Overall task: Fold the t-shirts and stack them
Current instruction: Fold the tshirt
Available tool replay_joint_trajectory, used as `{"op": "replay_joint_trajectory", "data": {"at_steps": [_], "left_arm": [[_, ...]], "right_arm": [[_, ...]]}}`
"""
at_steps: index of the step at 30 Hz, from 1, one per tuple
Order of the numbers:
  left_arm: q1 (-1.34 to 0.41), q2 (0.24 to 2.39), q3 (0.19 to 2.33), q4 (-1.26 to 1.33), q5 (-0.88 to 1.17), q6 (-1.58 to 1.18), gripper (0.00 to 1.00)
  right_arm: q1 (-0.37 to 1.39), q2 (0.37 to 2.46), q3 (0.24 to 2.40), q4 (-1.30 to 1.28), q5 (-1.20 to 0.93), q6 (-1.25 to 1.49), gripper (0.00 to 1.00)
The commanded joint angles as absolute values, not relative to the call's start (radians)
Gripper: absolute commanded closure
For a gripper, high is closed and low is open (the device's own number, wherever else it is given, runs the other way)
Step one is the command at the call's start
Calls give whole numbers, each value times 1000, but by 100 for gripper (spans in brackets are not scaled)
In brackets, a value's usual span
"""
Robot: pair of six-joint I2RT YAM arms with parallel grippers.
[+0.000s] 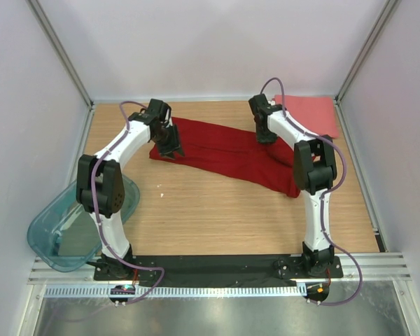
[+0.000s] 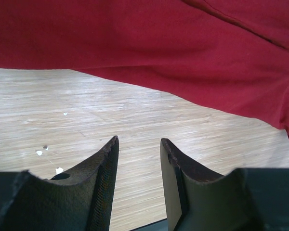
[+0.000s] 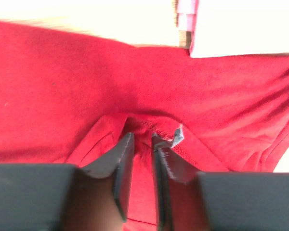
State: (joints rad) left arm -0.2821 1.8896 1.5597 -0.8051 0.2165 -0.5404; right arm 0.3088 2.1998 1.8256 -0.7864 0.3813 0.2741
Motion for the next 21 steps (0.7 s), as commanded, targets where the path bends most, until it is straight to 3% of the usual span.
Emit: {"op": "replay_joint_trajectory", "data": {"at_steps": [1,5,13,16,20,21], "left_arm": [[-284,1887,1577,-816,213,-531,59],[-284,1905,1580,-811,199,-534,59],[-281,1992,1689,-853,149,-546,59],[-279,2008,1712,-864,161,-545,59],[-279,1990,1680,-851,173,-540,59],[-279,1990,1678,-850,179,-540,59]], "right_arm": [[307,2203,1907,-808,400,258,67],[307,2125,1921,-899,399,262,59],[276,1869,1671,-960,348,322,58],[242,1773,1522,-870,293,337,62],[166,1744,1384,-809,212,403,88],[166,1746,1367,-793,200,413,88]]}}
